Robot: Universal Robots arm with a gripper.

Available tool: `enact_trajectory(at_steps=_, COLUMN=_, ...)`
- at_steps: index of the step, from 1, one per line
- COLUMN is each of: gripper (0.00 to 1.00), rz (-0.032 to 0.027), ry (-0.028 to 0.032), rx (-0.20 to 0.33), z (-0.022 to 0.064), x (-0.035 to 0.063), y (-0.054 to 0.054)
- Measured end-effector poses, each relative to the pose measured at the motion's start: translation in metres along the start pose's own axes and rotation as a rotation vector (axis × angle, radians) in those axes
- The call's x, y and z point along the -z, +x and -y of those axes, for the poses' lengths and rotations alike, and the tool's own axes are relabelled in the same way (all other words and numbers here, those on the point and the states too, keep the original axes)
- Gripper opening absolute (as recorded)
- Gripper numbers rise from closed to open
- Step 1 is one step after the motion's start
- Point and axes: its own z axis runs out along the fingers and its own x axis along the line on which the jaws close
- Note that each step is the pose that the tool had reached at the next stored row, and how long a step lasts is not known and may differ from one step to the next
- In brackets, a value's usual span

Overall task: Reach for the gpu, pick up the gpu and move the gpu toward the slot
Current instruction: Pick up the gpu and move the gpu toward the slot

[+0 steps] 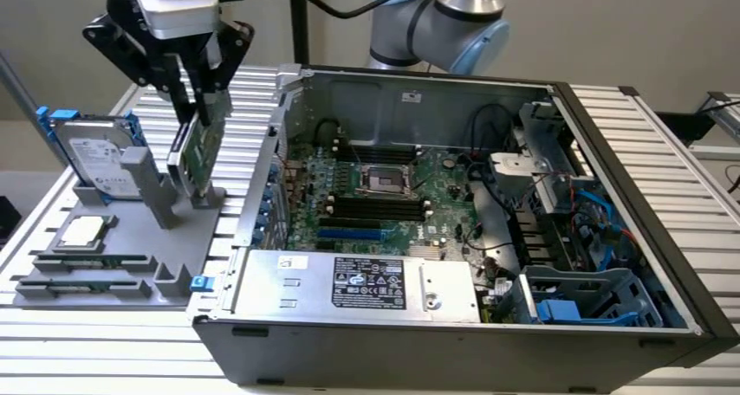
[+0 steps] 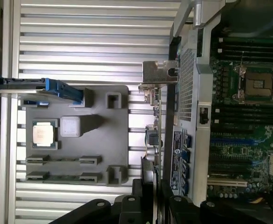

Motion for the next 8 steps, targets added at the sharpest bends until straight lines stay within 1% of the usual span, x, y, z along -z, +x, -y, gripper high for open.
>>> enact_trajectory(at_steps=6, gripper=0.26, rz=-0.0025, ry=-0.0006, rx=0.000, z=0.0009, x=0.0028, y=-0.027)
enact_trajectory(at_steps=8, gripper=0.26, rz=-0.0036, ry=-0.0005, rx=0.000, z=0.0013, x=0.0065, y=-0.036)
